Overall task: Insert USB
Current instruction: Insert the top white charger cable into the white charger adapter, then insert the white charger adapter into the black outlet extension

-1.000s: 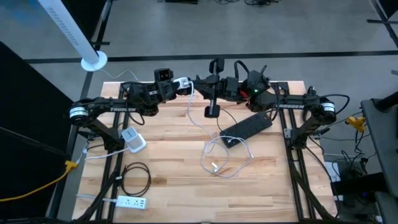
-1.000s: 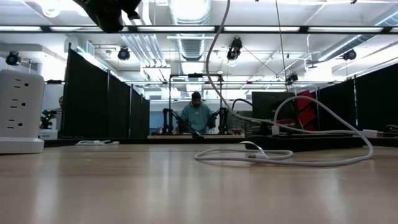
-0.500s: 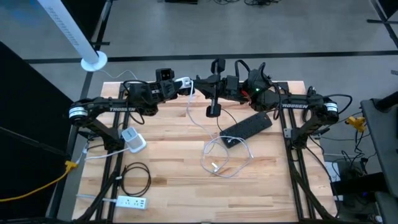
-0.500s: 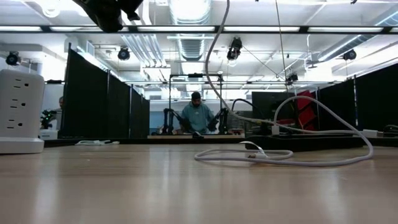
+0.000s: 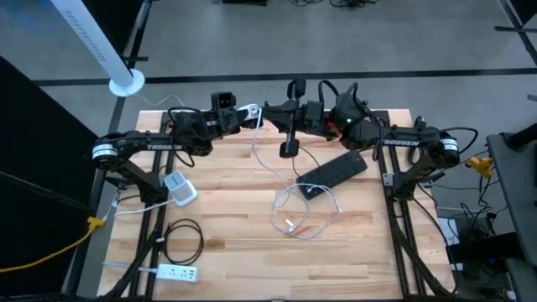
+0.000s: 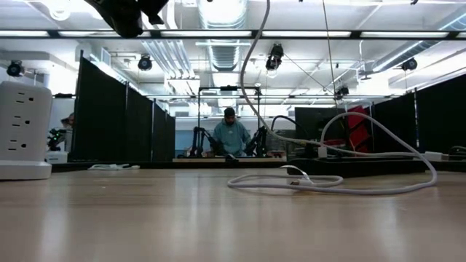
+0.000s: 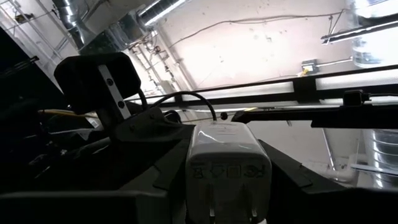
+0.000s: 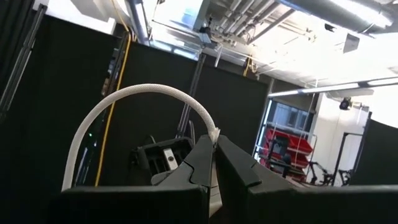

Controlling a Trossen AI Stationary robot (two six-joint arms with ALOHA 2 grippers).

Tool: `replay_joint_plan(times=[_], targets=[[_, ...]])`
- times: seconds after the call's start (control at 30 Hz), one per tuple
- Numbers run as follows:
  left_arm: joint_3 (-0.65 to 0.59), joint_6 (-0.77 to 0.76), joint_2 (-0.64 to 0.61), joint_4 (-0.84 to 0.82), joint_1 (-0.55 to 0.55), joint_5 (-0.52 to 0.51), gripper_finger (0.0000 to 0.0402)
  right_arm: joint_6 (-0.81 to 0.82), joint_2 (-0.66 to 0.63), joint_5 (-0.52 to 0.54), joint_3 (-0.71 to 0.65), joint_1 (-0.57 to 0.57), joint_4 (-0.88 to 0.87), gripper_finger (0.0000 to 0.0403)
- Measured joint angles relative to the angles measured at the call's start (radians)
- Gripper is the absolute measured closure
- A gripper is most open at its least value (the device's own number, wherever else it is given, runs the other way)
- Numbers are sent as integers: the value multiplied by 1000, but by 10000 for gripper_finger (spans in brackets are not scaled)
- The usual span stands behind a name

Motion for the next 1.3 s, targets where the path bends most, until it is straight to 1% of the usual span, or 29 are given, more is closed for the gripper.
replay_joint_plan(times=[0.1, 0.2, 0.37, 0.43, 0.6, 0.7, 0.8, 0.9, 1.0, 1.1, 1.23, 1.3], targets=[[0, 7, 0, 2, -1, 7, 274, -19, -8, 1, -1, 4, -9, 397], [0, 22, -3, -3, -1, 16, 274, -13, -17, -3, -2, 3, -20, 371], [-2, 34, -20, -16, 29, 64, 274, -30, -47, 9, -5, 8, -79, 292], [-2, 38, -30, -5, 42, 58, 274, -26, -68, 15, -6, 9, -111, 257], [-7, 42, -70, -10, 55, 84, 274, -65, -107, 79, -7, 23, -183, 179], [-12, 42, -77, -52, 52, 120, 274, -94, -127, 83, -5, 29, -222, 139], [-12, 41, -81, -126, 34, 129, 274, -148, -129, 87, -5, 43, -256, 108], [-14, 44, -82, -266, 18, 131, 274, -206, -117, 86, 24, 60, -352, 91], [-15, 49, -80, -362, 8, 130, 274, -234, -101, 106, 80, 70, -495, 89], [-15, 52, -82, -374, 6, 124, 274, -257, -98, 140, 115, 74, -587, 94], [-15, 69, -87, -376, 5, 101, 274, -282, -100, 204, 150, 78, -661, 102], [-15, 85, -93, -408, 2, 93, 274, -280, -99, 213, 166, 77, -699, 106]])
